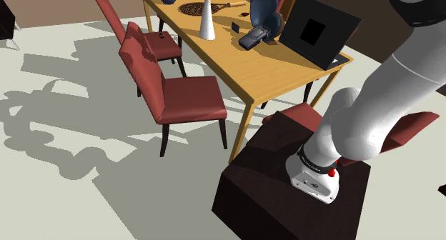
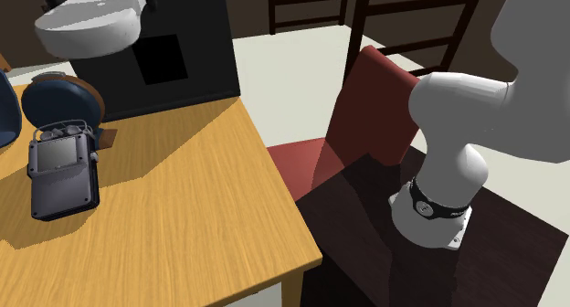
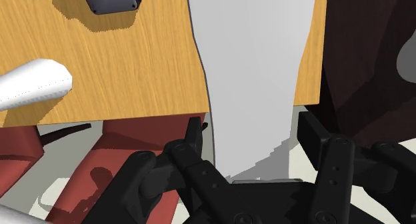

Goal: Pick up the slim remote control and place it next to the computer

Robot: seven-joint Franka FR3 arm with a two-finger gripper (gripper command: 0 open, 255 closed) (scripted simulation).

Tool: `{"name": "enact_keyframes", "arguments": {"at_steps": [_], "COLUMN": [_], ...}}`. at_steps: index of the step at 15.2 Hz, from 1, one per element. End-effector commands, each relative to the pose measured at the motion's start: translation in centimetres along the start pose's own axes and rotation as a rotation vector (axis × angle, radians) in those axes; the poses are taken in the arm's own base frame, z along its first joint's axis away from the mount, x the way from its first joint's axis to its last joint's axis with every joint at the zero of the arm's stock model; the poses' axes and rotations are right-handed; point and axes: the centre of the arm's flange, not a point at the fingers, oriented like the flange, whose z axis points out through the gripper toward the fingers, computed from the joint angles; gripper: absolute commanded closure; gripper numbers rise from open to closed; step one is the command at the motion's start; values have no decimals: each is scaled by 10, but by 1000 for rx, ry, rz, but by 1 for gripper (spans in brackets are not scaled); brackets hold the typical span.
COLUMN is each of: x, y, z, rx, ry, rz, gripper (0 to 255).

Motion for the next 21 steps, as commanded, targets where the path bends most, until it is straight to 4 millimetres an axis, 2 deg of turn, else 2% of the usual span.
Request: {"name": "enact_keyframes", "arguments": {"at_steps": [1,21], "x": [-24,-282], "y": [-6,-60], "z": [-2,-2], "rx": [0,0], "ry": [0,0], "rz": [-1,-1], "gripper": [255,255]}}
